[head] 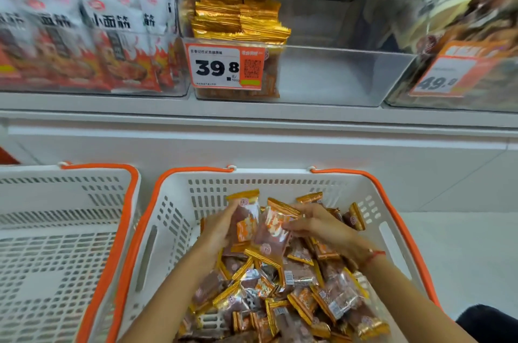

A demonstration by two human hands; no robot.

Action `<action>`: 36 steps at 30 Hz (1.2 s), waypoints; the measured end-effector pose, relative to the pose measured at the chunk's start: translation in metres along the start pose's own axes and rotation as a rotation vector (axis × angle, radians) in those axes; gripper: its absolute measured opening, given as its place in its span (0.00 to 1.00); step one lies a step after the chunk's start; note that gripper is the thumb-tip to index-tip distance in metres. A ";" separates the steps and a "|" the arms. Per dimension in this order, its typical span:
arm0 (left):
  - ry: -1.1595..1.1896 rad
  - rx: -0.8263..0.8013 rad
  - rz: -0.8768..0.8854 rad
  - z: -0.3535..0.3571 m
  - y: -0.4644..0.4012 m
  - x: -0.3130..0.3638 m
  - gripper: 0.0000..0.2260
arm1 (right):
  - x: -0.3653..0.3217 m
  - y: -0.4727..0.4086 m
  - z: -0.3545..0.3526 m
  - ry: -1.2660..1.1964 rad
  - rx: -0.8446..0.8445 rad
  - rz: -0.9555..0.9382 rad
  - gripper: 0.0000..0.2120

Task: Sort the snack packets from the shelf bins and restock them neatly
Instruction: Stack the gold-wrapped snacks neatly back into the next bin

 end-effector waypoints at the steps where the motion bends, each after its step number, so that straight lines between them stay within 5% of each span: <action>1: 0.033 -0.007 -0.034 0.002 0.002 -0.007 0.33 | -0.004 0.005 0.002 -0.023 0.010 -0.008 0.16; 2: 0.062 -0.003 -0.061 0.003 0.003 -0.012 0.35 | -0.008 0.010 0.003 -0.035 0.035 -0.018 0.19; 6: 0.192 -0.090 -0.070 0.019 0.030 -0.020 0.11 | -0.016 0.030 -0.003 -0.115 0.228 -0.038 0.13; 9: 0.262 -0.200 -0.019 0.029 0.056 -0.014 0.08 | -0.014 0.045 -0.005 -0.430 0.407 -0.025 0.11; 13: 0.314 -0.180 0.036 0.027 0.068 -0.011 0.10 | -0.008 0.048 0.006 -0.590 0.448 -0.040 0.26; 15: 0.298 -0.178 0.046 0.029 0.070 -0.013 0.14 | -0.008 0.044 0.015 -0.440 0.414 -0.035 0.28; 19: 0.298 -0.181 0.064 0.035 0.072 -0.017 0.15 | -0.010 0.042 0.033 0.003 0.558 -0.135 0.14; 24: 0.296 -0.072 0.089 0.013 0.059 -0.023 0.19 | -0.005 0.018 0.045 0.242 0.398 -0.238 0.07; 27: 0.307 -0.007 0.073 -0.012 0.051 -0.020 0.14 | 0.023 0.009 0.021 0.716 0.491 -0.125 0.09; 30: 0.250 0.014 0.054 -0.032 0.043 -0.022 0.11 | 0.090 -0.001 0.037 1.160 0.063 0.094 0.21; 33: 0.233 0.032 0.037 -0.034 0.038 -0.022 0.10 | 0.127 -0.003 0.051 1.246 -0.009 0.186 0.31; 36: 0.245 0.073 0.013 -0.030 0.035 -0.023 0.10 | 0.123 -0.006 0.049 1.262 0.071 0.138 0.25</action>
Point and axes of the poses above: each hand's wrist, its own y-axis away from the middle knuckle, its own z-axis out of the palm, x = y × z, the point moved 6 cm from there along -y, towards the middle knuckle, and after that the axes turned 10 degrees about y, right-handed, at the moved point
